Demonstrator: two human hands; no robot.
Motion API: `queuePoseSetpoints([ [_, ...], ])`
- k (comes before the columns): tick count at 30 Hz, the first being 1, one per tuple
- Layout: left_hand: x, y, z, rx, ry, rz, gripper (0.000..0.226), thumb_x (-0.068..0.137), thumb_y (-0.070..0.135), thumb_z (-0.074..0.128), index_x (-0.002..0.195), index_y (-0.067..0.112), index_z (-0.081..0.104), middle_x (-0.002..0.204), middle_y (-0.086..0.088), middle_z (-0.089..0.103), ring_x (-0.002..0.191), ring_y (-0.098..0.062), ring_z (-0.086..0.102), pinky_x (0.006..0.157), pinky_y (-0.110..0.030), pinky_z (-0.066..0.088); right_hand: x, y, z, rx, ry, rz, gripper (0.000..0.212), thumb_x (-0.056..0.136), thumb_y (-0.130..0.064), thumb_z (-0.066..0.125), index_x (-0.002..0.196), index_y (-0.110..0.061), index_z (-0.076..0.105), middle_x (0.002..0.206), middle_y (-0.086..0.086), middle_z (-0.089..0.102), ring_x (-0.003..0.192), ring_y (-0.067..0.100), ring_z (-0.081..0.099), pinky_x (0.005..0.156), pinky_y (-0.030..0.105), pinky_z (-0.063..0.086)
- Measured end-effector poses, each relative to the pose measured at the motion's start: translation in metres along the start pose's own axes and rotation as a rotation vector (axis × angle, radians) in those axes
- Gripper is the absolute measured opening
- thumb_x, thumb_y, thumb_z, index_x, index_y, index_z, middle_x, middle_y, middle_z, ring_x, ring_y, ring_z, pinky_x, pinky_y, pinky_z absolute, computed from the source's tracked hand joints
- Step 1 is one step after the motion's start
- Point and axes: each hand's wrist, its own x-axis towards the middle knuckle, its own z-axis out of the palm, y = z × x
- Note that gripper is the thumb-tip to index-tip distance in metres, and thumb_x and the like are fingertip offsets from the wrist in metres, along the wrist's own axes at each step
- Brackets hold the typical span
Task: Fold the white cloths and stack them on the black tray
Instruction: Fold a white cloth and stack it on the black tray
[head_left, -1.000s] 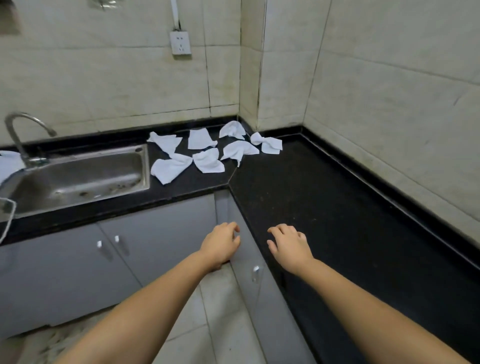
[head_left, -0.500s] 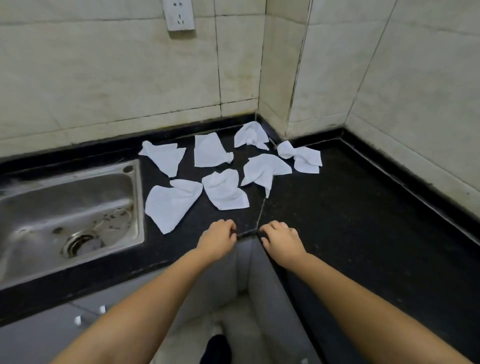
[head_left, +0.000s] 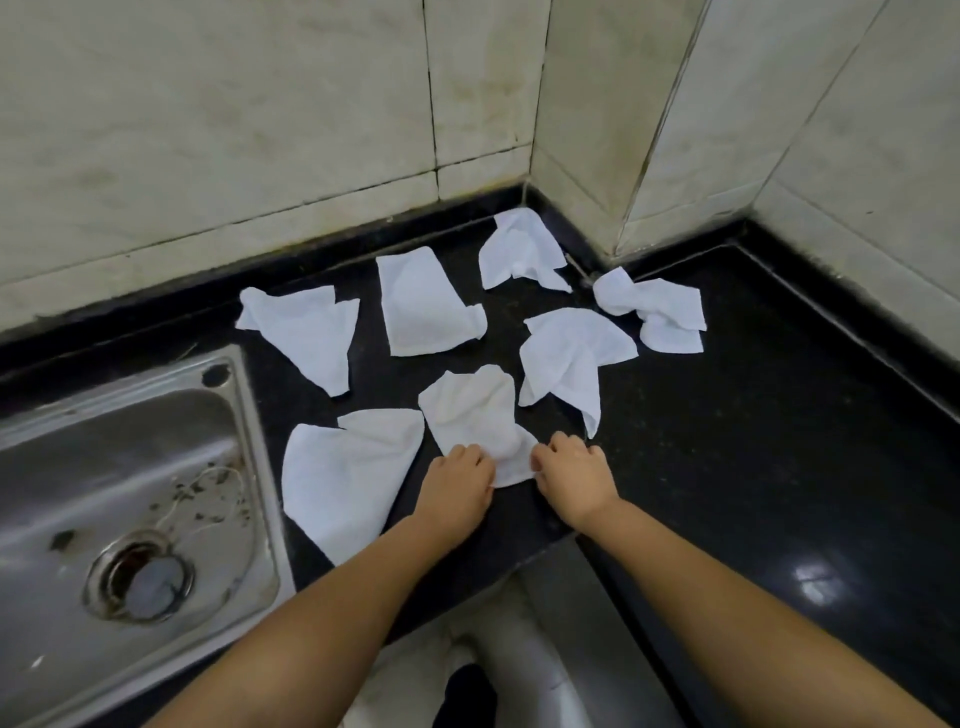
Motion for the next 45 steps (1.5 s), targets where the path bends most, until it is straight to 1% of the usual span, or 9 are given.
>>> queuePoseSetpoints([
  [3,0.002,0.005,-0.009,-0.034,0.035,-0.003,0.019,0.095,0.021,0.039,0.105,0.012,0.052,0.112,-0.006,0.054,0.104,-0.023,0.048,0.082,-0.032,0.036,-0.004,0.004,-0.004,0.067,0.011,-0.025,0.02,0.093,-0.022,0.045,0.107,-0.014,0.055,0.113,0.004,0.05,0.109,0.023,0.047,0.089,0.034,0.036],
  [7,0.003,0.021,-0.031,-0.129,0.186,-0.009,0.011,0.09,0.015,0.044,0.096,0.009,0.051,0.099,-0.009,0.058,0.092,-0.027,0.051,0.075,-0.033,0.034,-0.026,0.021,-0.041,0.644,0.133,0.012,0.005,0.084,-0.014,0.054,0.08,-0.01,0.053,0.094,0.003,0.058,0.09,0.021,0.054,0.078,0.034,0.046],
  [13,0.017,0.078,-0.079,-0.487,0.461,-0.095,0.015,0.088,0.007,0.048,0.088,0.007,0.063,0.087,-0.004,0.058,0.084,-0.02,0.053,0.074,-0.031,0.041,-0.084,0.091,-0.112,1.11,0.469,0.12,0.012,0.09,-0.013,0.055,0.087,-0.024,0.057,0.075,-0.008,0.053,0.064,0.004,0.044,0.058,0.013,0.039],
  [19,0.026,0.137,-0.109,-0.872,0.341,0.032,0.014,0.09,0.01,0.058,0.09,0.007,0.071,0.079,0.008,0.064,0.073,0.0,0.056,0.065,-0.005,0.04,-0.149,0.188,-0.14,1.251,0.646,0.255,0.013,0.093,-0.016,0.058,0.103,-0.018,0.066,0.088,-0.004,0.066,0.078,0.006,0.059,0.071,0.018,0.046],
  [29,0.056,0.238,-0.115,-1.196,0.157,0.15,0.037,0.092,0.028,0.053,0.094,-0.008,0.06,0.084,-0.009,0.056,0.082,-0.018,0.052,0.078,-0.034,0.041,-0.228,0.269,-0.14,1.286,0.859,0.331,0.018,0.092,-0.011,0.058,0.085,-0.026,0.065,0.079,-0.009,0.064,0.074,0.005,0.056,0.074,0.023,0.044],
  [33,0.032,0.232,-0.065,-1.132,-0.057,0.155,0.017,0.09,0.023,0.057,0.083,0.014,0.069,0.081,-0.002,0.062,0.081,-0.014,0.056,0.078,-0.028,0.046,-0.267,0.268,-0.089,1.205,0.722,0.393,0.019,0.091,-0.01,0.059,0.08,-0.023,0.066,0.073,-0.007,0.062,0.067,0.0,0.053,0.071,0.021,0.042],
  [37,0.0,0.215,-0.01,-0.873,-0.252,0.12,0.016,0.09,0.017,0.061,0.086,0.004,0.069,0.074,0.003,0.063,0.068,-0.004,0.055,0.067,-0.016,0.044,-0.3,0.255,-0.016,1.182,0.363,0.463,0.014,0.09,-0.008,0.06,0.082,-0.017,0.066,0.076,0.002,0.06,0.065,0.0,0.053,0.063,0.01,0.041],
  [40,-0.009,0.202,0.02,-0.725,-0.385,0.112,0.015,0.089,0.02,0.063,0.082,0.008,0.07,0.073,0.0,0.063,0.069,-0.008,0.055,0.066,-0.02,0.042,-0.316,0.246,0.022,1.159,0.139,0.497,0.017,0.09,-0.011,0.061,0.078,-0.022,0.068,0.073,0.006,0.054,0.071,0.014,0.048,0.064,0.02,0.039],
  [45,0.009,0.207,0.021,-0.701,-0.308,0.109,0.015,0.089,0.02,0.062,0.076,0.014,0.066,0.071,0.004,0.06,0.067,-0.006,0.053,0.064,-0.02,0.041,-0.303,0.254,0.034,1.115,0.133,0.63,0.011,0.09,-0.018,0.062,0.081,-0.017,0.069,0.075,0.005,0.055,0.073,0.015,0.05,0.071,0.029,0.04],
])
